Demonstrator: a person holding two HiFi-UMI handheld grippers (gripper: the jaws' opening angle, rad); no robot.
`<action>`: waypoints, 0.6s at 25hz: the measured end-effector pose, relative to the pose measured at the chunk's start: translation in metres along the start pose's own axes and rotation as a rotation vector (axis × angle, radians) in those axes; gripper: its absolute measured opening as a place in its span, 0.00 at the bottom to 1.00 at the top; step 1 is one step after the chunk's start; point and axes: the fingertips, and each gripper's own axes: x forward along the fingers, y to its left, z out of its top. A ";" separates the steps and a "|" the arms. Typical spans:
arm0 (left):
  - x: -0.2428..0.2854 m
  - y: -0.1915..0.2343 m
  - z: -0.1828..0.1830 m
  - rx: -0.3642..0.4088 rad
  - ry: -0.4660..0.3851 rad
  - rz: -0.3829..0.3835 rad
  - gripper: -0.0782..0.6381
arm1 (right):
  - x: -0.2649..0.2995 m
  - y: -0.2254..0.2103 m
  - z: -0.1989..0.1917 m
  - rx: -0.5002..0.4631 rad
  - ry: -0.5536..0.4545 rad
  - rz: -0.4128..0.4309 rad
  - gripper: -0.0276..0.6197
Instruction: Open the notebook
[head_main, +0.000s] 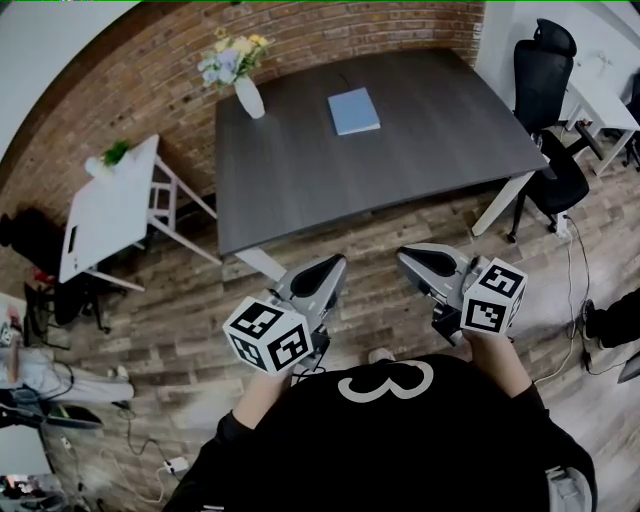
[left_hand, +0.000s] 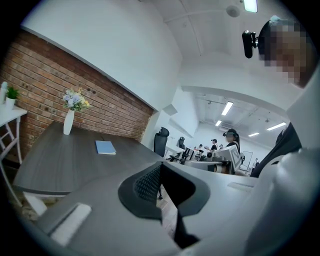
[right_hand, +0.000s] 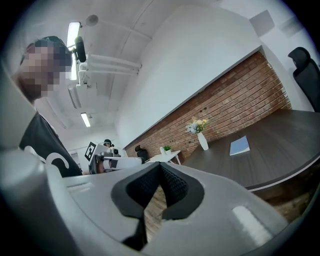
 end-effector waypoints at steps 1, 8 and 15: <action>0.009 -0.001 0.003 0.007 0.001 -0.002 0.13 | -0.003 -0.008 0.004 0.000 -0.003 -0.002 0.05; 0.065 -0.004 0.017 0.034 0.012 0.001 0.13 | -0.023 -0.058 0.036 -0.013 -0.033 -0.012 0.05; 0.097 -0.012 0.030 0.089 0.019 -0.013 0.13 | -0.040 -0.083 0.050 -0.027 -0.052 -0.031 0.05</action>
